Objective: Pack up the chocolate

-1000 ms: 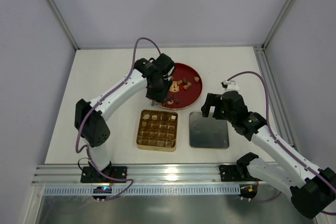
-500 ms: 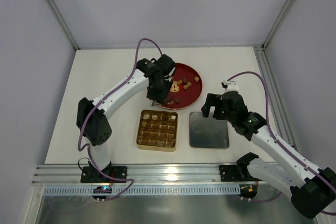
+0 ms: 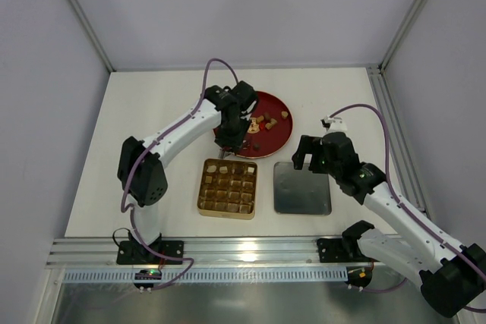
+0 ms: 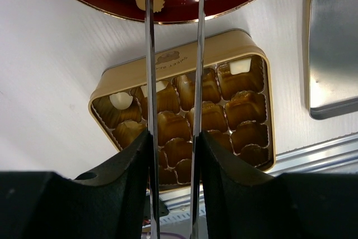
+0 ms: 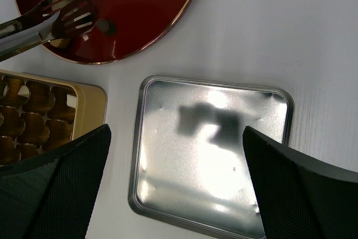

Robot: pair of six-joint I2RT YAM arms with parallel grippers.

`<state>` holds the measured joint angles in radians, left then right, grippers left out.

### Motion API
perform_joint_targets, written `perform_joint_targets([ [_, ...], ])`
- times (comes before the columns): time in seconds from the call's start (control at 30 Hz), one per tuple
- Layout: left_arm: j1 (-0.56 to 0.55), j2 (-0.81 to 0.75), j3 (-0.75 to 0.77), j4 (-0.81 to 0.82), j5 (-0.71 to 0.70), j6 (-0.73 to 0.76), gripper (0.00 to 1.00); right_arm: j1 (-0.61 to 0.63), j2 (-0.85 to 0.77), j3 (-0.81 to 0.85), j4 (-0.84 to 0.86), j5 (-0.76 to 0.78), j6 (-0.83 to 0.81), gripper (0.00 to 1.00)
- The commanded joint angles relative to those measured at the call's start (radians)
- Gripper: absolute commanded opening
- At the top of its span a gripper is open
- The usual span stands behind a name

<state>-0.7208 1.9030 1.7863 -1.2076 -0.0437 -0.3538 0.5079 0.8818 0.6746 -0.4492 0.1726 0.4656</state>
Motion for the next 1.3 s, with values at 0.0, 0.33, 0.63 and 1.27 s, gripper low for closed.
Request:
perform_joint_targets([
  [0.0,-0.005,-0.005,0.053,-0.001,-0.005,0.021,0.36,-0.005,-0.014,0.002,0.021,0.011,-0.012,1.0],
  [0.33,0.001,0.025,0.131,-0.009,-0.059,0.024,0.33,-0.009,-0.012,0.013,0.015,0.015,-0.016,1.0],
  [0.63,0.011,0.057,0.2,-0.027,-0.061,0.027,0.31,-0.012,-0.01,0.013,0.018,0.013,-0.019,1.0],
  [1.27,0.021,0.038,0.219,-0.046,-0.064,0.032,0.31,-0.016,0.0,0.011,0.029,0.001,-0.015,1.0],
])
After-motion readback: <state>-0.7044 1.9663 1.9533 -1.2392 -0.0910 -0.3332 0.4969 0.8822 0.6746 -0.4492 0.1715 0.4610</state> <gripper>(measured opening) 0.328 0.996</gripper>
